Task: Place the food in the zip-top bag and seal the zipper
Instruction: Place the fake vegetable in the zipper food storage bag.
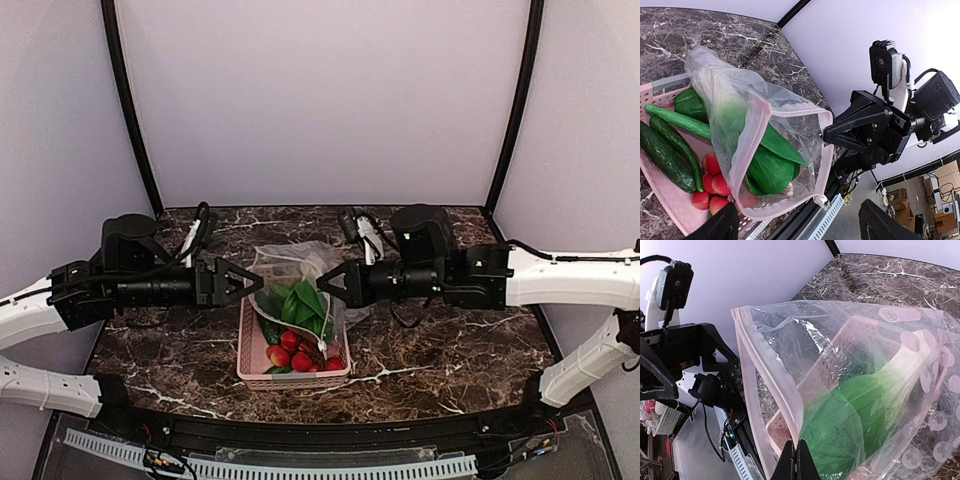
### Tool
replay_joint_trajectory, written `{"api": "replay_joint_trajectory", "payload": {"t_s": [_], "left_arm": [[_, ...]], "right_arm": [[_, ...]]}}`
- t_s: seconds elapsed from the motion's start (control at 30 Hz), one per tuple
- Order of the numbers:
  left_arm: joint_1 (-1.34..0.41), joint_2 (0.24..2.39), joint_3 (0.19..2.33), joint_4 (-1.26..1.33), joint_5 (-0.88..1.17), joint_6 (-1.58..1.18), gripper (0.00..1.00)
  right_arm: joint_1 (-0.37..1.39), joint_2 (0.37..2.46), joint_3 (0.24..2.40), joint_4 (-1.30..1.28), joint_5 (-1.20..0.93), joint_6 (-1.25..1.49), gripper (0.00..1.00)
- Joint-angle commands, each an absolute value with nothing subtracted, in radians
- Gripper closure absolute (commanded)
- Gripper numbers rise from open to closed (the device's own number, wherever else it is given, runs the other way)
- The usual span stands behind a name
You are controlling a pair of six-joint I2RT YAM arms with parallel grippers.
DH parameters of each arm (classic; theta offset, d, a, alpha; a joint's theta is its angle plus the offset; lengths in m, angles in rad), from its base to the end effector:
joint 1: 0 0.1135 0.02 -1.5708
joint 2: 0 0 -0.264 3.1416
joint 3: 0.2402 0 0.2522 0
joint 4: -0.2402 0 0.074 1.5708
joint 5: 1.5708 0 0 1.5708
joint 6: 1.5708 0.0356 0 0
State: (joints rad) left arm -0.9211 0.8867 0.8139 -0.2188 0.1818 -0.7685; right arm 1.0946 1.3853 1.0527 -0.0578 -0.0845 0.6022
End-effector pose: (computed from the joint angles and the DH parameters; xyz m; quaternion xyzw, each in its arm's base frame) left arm 0.1196 -0.1681 0.3288 0.1149 0.7926 -0.4929 0.3402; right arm 0.1457 0.2890 0.3080 -0.2251 0.7993 0.4403 0.3413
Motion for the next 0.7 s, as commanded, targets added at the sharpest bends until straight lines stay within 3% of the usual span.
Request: {"api": "replay_joint_trajectory", "payload": {"t_s": [0.0, 0.37, 0.67], "left_arm": [[-0.918, 0.878, 0.835, -0.231, 0.186, -0.731, 0.14], [-0.897, 0.935, 0.921, -0.266, 0.201, -0.687, 0.08], [-0.880, 0.945, 0.887, -0.234, 0.217, -0.697, 0.02]], "right_arm": [[1.086, 1.374, 1.127, -0.081, -0.017, 0.574, 1.00], [1.060, 1.305, 1.308, -0.274, 0.232, 0.477, 1.00], [1.003, 1.211, 1.226, -0.275, 0.283, 0.522, 1.00]]}}
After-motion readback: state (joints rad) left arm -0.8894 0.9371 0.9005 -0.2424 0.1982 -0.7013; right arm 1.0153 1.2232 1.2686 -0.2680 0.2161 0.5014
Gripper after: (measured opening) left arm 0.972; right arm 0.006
